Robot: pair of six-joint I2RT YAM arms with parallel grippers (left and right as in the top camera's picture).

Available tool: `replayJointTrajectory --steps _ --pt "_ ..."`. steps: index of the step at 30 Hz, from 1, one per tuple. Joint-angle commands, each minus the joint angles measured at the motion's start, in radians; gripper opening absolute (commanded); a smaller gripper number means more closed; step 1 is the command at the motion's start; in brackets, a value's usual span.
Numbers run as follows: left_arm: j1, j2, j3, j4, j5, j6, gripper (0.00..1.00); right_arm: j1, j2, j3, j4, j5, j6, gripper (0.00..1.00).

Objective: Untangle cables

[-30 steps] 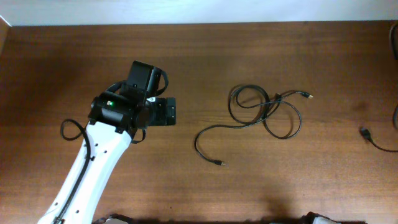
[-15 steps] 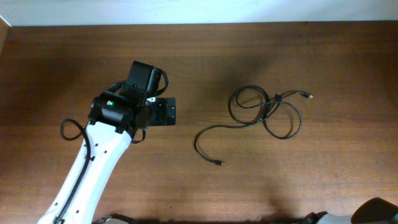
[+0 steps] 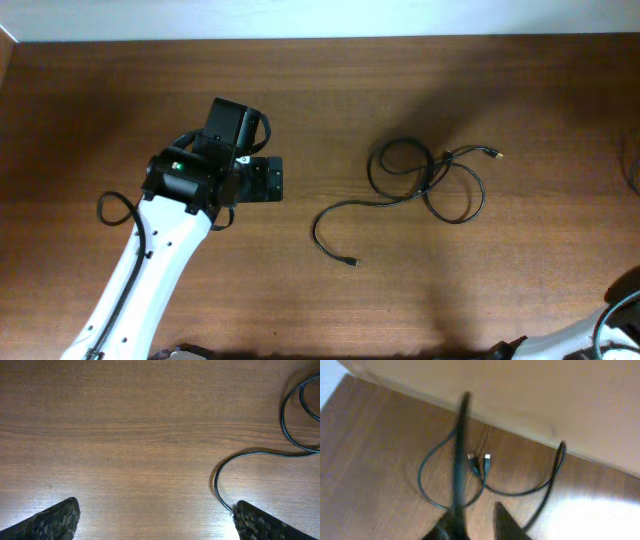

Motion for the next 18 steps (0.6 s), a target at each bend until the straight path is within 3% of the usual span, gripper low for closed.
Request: replayJointTrajectory --steps 1,4,12,14,15,18 --pt "0.003 -0.016 0.003 0.002 -0.008 -0.010 0.99 -0.003 0.035 -0.008 -0.018 -0.013 0.032 0.81" --pt "0.003 -0.016 0.003 0.002 -0.007 -0.010 0.99 -0.003 0.034 -0.011 -0.014 -0.146 0.031 0.97" --pt "0.003 -0.016 0.003 0.002 -0.008 -0.010 0.99 -0.002 -0.045 -0.009 -0.018 -0.338 -0.084 0.98" --pt "0.003 -0.016 0.003 0.002 -0.007 -0.010 0.99 0.001 -0.087 -0.009 -0.013 -0.519 -0.141 0.98" --pt "0.003 -0.016 0.003 0.002 -0.007 -0.010 0.99 0.016 -0.109 -0.009 -0.024 -0.608 -0.184 0.98" --pt "0.003 -0.016 0.003 0.002 -0.007 -0.010 0.99 0.132 -0.132 -0.009 -0.114 -0.636 -0.300 0.98"
